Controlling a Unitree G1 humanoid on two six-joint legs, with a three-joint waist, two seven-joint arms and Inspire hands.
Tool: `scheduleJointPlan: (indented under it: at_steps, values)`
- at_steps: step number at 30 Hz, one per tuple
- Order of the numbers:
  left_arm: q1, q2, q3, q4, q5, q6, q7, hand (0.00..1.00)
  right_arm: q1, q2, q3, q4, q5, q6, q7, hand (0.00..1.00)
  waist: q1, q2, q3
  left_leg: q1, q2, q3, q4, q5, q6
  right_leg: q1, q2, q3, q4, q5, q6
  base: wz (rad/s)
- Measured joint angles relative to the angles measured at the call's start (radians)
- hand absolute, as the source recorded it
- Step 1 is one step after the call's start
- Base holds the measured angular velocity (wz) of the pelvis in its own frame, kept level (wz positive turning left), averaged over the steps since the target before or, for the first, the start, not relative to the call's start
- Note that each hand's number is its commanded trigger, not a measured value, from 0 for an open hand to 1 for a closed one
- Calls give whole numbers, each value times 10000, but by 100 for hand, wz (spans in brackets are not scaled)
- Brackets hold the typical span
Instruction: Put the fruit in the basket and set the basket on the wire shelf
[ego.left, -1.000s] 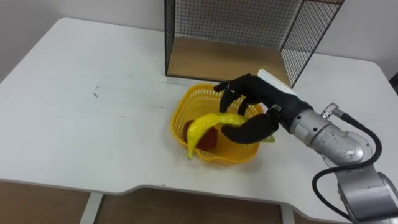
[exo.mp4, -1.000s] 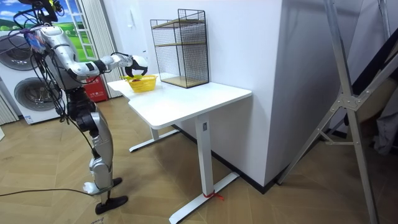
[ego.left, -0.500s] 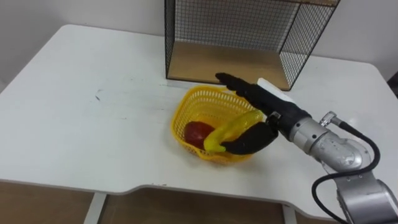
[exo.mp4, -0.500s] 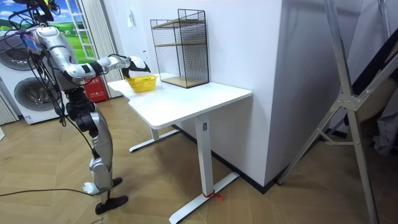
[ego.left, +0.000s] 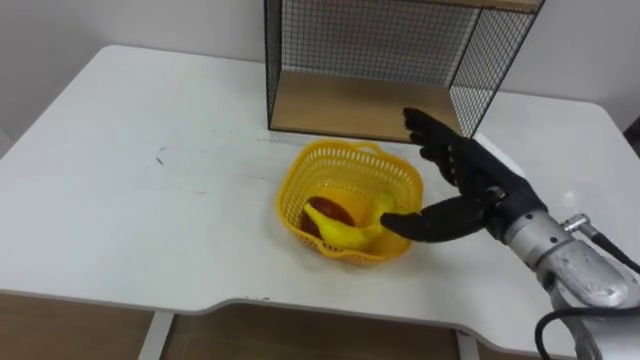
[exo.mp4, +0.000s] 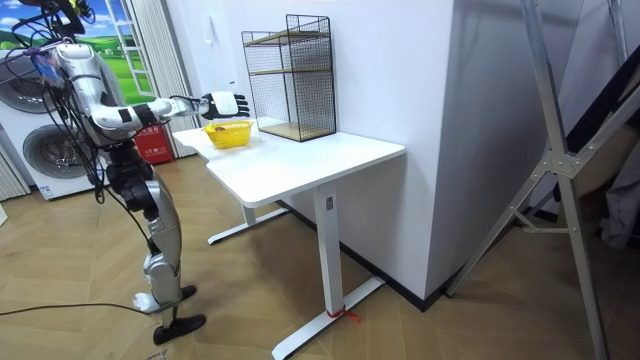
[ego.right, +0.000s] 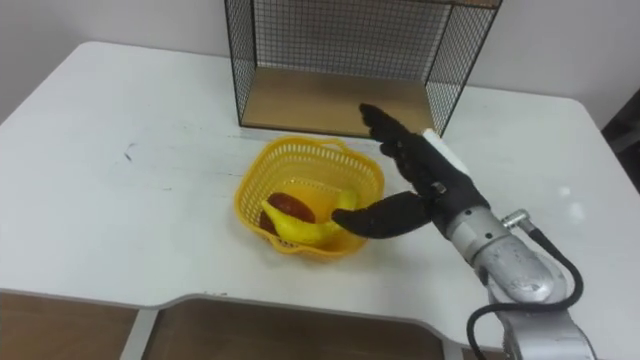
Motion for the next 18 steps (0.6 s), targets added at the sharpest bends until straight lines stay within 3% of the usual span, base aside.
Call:
scheduleJointPlan:
  at_steps: [2,6,10,13,16,18]
  values:
    - [39,-3,543,-307,-687,-155,350,0,9,-5,-434,4,400,0,-422,0,-9,31,3,-1,-3,-11,-47,3,5,10,-1,-7,0,0,0,0]
    - [128,-2,1304,-1449,-1962,-410,2346,0,98,-4,-1275,3,1565,-41,-1682,0,-214,107,-16,3,-16,-68,-53,15,22,71,-28,-138,-13,-1,2,7]
    - [245,-54,1772,-3251,-1953,-421,3749,0,577,169,-1920,3,1871,-56,-2780,0,-216,238,-65,18,-16,-87,-72,16,25,78,-25,-150,-12,2,7,2]
    - [398,-227,1905,-6116,-2116,-681,4955,0,1197,253,-2278,-3,1875,-115,-3653,0,-233,438,-73,2,10,-87,-82,16,25,21,-34,-144,-4,2,8,-2]
    - [364,-296,1926,-7546,-1906,-876,5706,0,1685,418,-2321,-3,1948,-280,-4012,0,-230,542,-120,8,13,-59,-116,17,27,-18,-28,-82,9,2,9,-10]
    - [342,-319,1912,-8915,-1434,-1027,6178,0,2100,845,-2418,0,2117,-289,-4211,0,-315,597,-127,1,-2,-57,-121,19,25,-24,-18,-99,5,2,10,0]
